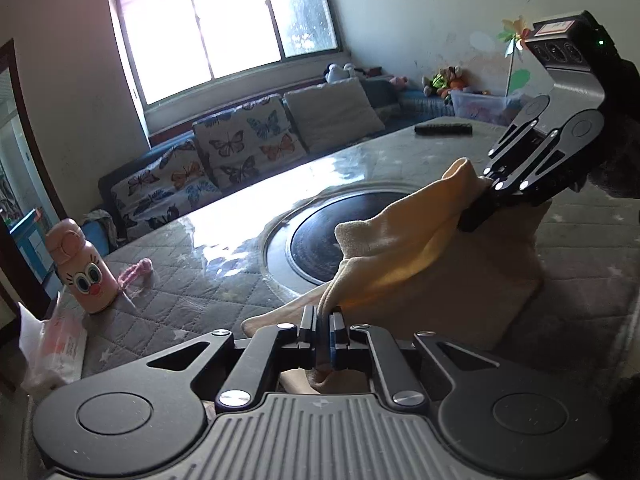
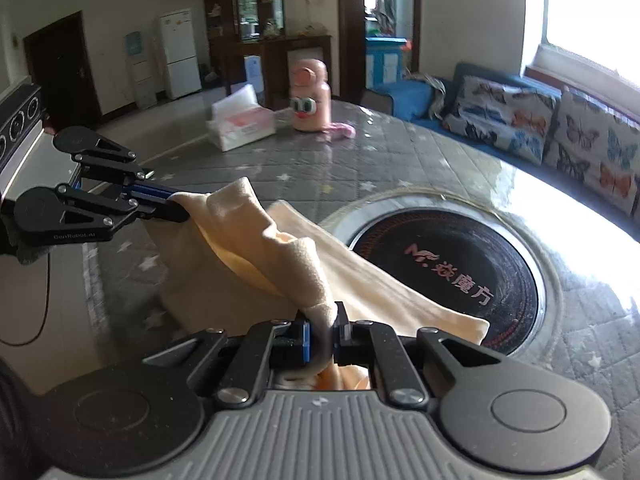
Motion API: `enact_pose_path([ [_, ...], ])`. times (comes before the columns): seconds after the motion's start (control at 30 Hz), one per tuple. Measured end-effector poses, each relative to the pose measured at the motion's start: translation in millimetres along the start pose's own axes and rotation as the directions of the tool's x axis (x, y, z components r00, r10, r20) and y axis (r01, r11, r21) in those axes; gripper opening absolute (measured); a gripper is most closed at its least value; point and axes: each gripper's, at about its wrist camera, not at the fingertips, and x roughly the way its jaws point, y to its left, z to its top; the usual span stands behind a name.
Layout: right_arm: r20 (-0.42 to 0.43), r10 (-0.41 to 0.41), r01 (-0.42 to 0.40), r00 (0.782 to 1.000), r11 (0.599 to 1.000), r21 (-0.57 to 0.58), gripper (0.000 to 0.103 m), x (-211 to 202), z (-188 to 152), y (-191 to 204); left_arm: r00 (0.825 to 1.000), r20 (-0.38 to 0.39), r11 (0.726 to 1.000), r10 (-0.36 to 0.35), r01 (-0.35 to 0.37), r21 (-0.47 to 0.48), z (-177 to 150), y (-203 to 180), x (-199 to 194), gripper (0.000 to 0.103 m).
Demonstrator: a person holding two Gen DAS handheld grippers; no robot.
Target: Fold clothes
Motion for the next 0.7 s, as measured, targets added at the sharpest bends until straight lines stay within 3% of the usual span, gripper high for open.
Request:
enact_pose_path([
  [0.23, -0.049, 0.004, 0.002, 0.999, 0.993, 0.118, 0.011, 54.7, 5.8, -43.8, 0.997, -0.081, 0.998, -0.009, 0.004, -0.057, 0.8, 21.0, 59.1, 0.007],
  [0.3, -0.056, -0.006, 0.014, 0.998, 0.989, 0.149, 0.022, 65.3, 3.5, -54.0, 0.994, -0.108, 0.997, -0.004, -0.004, -0.073, -2.4, 24.2, 71.4, 0.007],
  [0.47, -0.068, 0.035, -0.017, 0.997, 0.969, 0.247, 0.025, 77.0, -9.4, -77.8, 0.990, -0.139, 0.996, -0.015, 0.002, -0.095, -10.1, 29.0, 84.3, 0.010],
  [0.6, -0.046, 0.048, -0.033, 0.998, 0.958, 0.285, 0.024, 73.7, -14.2, -84.7, 0.991, -0.129, 0.995, -0.020, 0.007, -0.096, -9.1, 28.6, 82.7, 0.007],
  [0.67, -0.031, 0.029, -0.019, 0.999, 0.958, 0.286, 0.012, 71.3, -13.4, -83.1, 0.993, -0.114, 0.994, -0.020, 0.008, -0.107, -4.9, 29.3, 77.8, 0.007],
  [0.7, -0.025, 0.016, -0.009, 1.000, 0.959, 0.283, 0.011, 69.2, -11.9, -81.2, 0.995, -0.096, 0.994, -0.016, 0.005, -0.109, 0.2, 30.0, 73.6, 0.007],
])
